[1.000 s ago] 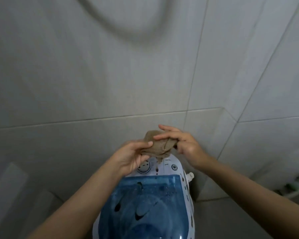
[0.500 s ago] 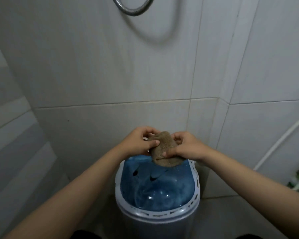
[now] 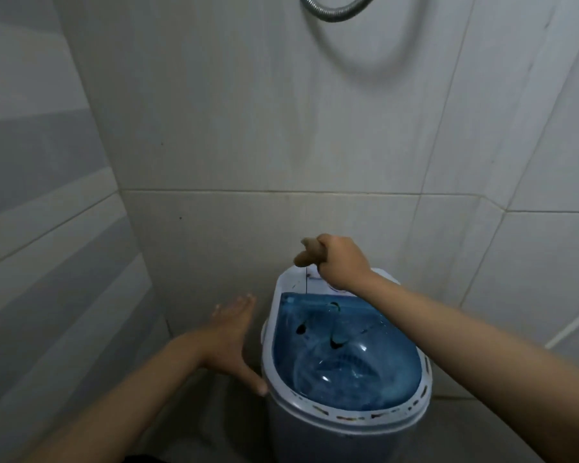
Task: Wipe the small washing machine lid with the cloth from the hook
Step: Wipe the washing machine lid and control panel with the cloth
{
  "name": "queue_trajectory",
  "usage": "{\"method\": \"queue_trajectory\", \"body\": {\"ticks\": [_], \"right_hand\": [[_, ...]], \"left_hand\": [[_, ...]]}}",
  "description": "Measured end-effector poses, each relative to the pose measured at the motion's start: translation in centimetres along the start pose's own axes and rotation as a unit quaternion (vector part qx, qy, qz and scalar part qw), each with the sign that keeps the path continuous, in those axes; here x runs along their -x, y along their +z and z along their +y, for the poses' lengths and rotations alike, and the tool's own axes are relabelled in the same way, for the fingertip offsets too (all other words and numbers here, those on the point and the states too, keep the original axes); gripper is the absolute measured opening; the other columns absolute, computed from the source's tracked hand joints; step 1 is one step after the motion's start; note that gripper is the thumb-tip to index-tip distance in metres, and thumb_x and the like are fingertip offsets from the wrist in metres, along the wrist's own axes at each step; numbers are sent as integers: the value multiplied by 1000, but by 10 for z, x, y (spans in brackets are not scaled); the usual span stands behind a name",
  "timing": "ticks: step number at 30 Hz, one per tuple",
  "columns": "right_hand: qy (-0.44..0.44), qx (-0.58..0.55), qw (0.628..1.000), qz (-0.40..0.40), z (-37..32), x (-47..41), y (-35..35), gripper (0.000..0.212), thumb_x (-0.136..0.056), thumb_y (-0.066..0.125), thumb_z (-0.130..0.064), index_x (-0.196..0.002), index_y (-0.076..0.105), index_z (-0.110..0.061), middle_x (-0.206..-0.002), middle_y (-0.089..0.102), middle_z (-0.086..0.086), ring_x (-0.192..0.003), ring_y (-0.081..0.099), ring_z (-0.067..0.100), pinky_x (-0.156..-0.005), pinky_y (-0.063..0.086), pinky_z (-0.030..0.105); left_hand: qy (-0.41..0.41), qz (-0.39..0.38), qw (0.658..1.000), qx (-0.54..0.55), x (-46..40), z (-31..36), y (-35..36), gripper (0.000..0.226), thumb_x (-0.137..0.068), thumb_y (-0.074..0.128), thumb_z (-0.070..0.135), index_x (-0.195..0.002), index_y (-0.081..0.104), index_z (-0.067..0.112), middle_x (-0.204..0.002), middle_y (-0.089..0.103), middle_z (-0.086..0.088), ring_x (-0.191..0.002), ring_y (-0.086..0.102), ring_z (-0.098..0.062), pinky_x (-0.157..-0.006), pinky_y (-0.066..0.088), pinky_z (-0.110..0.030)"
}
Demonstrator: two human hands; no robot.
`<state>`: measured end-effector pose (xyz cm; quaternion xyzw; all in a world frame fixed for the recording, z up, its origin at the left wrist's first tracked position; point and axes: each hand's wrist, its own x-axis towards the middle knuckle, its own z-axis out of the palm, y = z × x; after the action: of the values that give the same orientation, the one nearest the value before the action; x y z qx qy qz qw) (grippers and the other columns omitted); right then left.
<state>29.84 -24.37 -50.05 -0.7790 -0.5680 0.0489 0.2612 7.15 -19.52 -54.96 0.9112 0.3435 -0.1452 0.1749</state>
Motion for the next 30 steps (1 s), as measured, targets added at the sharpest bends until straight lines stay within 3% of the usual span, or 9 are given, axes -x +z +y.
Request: {"method": "queue_trajectory", "body": {"ticks": [4,6,9,11,17,21,25,30], "right_hand": [[-61,158,985,-23,-11,-29,32,32,-81,53,6,-111,53,-5,-111,64,17,-99,61,35,-70,45,36],[-69,240,965,-74,-13,-34,47,31,-86,49,7,-114,54,-5,-117,62,17,-108,59,33,-84,48,37],[-56,311,940,-132,-11,-35,70,35,-85,50,9,-115,57,-7,-122,59,17,-129,43,35,-109,34,40],[-53,308,937,-156,-11,-34,79,39,-85,53,5,-123,49,-4,-131,52,19,-134,35,37,-114,26,46],[-95,296,922,-230,-20,-11,89,60,-86,51,5,-140,25,4,-151,22,28,-140,18,46,-116,21,51],[-132,277,921,-238,-29,16,90,60,-86,53,1,-140,27,3,-148,29,24,-131,32,46,-112,26,48],[-169,263,916,-250,-29,36,92,66,-84,56,1,-142,24,1,-150,26,21,-137,24,47,-114,27,52],[-184,227,914,-281,-30,72,81,78,-85,57,2,-149,13,-10,-159,9,10,-144,9,44,-106,39,57]], "left_hand": [[35,-39,998,-22,-17,-16,25,153,-41,66,81,-145,-28,20,-153,-34,-4,-141,-29,-20,-109,-20,-43],[64,-38,997,-7,-25,-19,34,153,-38,65,82,-143,-31,24,-151,-37,-2,-139,-32,-19,-108,-21,-44],[99,-37,994,29,-36,-22,45,153,-33,61,86,-139,-36,32,-149,-41,3,-137,-36,-19,-110,-21,-50],[112,-30,992,49,-40,-23,54,153,-31,58,89,-137,-38,35,-148,-44,4,-136,-38,-18,-111,-21,-50],[108,19,992,68,-46,-22,73,150,-44,66,82,-139,-38,29,-146,-46,5,-136,-40,-17,-115,-15,-52],[124,75,986,88,-46,-18,76,145,-47,66,83,-143,-30,33,-155,-32,9,-143,-28,-15,-116,-5,-57],[124,100,983,95,-44,-17,77,140,-47,66,83,-147,-19,34,-159,-14,10,-146,-13,-15,-116,-2,-58],[111,77,988,77,-47,-20,83,139,-41,56,90,-140,-30,41,-154,-33,6,-139,-33,-14,-114,-15,-49]]}}
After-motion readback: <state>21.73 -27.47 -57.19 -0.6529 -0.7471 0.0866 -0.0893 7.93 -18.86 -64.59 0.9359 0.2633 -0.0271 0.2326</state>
